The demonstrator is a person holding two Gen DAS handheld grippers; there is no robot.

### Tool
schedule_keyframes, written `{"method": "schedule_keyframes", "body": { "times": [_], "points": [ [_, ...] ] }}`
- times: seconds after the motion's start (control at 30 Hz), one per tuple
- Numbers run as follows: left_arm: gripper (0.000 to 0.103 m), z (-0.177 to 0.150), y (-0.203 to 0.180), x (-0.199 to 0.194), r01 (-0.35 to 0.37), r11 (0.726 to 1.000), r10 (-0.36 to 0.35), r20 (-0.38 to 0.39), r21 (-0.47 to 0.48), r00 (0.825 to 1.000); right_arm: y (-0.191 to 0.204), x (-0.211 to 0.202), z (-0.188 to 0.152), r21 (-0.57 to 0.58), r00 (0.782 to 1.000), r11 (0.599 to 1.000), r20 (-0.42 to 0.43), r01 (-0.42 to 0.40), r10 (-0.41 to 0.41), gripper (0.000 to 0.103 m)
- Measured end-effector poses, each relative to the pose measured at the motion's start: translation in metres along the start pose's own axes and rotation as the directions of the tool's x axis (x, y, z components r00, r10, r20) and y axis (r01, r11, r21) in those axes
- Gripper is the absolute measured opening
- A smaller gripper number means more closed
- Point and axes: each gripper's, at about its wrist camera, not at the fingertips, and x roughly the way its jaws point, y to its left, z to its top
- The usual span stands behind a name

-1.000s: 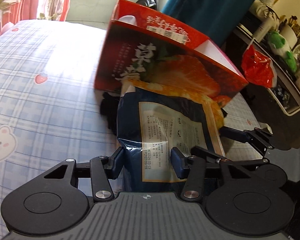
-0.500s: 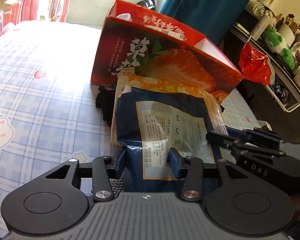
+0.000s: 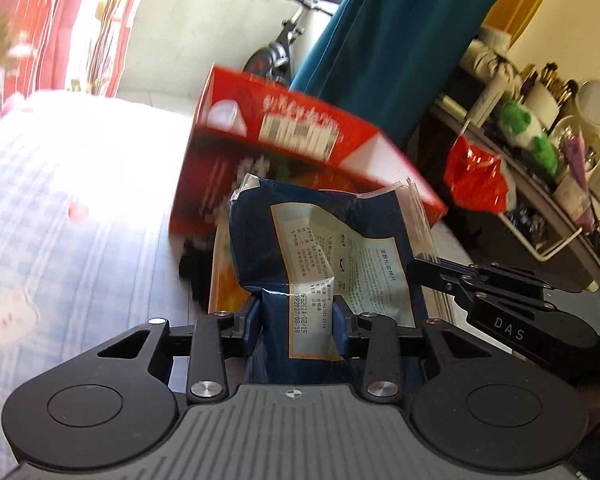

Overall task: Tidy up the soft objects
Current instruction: 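Close the left gripper on the blue snack bag and lift it, then lower the blue snack bag into the red box and open the left gripper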

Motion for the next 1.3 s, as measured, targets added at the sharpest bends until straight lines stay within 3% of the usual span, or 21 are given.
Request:
{"method": "schedule_keyframes", "body": {
  "times": [0.3,0.5,0.77,1.0,1.1,1.23,1.3],
  "points": [
    [0.038,0.078,-0.022,-0.002,-0.033,0.994,0.021,0.120,0.100,0.993,-0.018,0.014,0.075,-0.094,0.994,0.996,0.107,0.007,0.003,0.003],
    [0.038,0.128,-0.030,0.024,-0.076,0.984,0.048,0.170,0.158,0.984,-0.034,0.046,0.119,-0.137,0.986,0.989,0.163,0.052,-0.029,0.003],
    [0.038,0.173,-0.019,0.092,-0.110,0.980,0.093,0.108,0.163,0.990,-0.070,0.120,0.145,-0.098,0.991,0.991,0.108,0.089,-0.078,0.003],
    [0.039,0.169,0.000,0.133,-0.142,0.974,0.140,0.024,0.179,0.990,-0.081,0.179,0.133,-0.080,0.994,0.991,-0.014,0.111,-0.112,0.004],
    [0.044,0.163,0.004,0.135,-0.165,0.969,0.166,0.014,0.185,0.986,-0.078,0.188,0.126,-0.085,0.990,0.989,-0.052,0.123,-0.127,0.015],
    [0.080,0.162,0.000,0.125,-0.239,0.949,0.229,0.073,0.207,0.971,-0.077,0.181,0.124,-0.067,0.985,0.984,-0.036,0.165,-0.168,0.047],
    [0.088,0.163,-0.003,0.116,-0.242,0.947,0.226,0.099,0.212,0.969,-0.077,0.171,0.123,-0.058,0.985,0.984,-0.024,0.170,-0.172,0.058]
  ]
}}
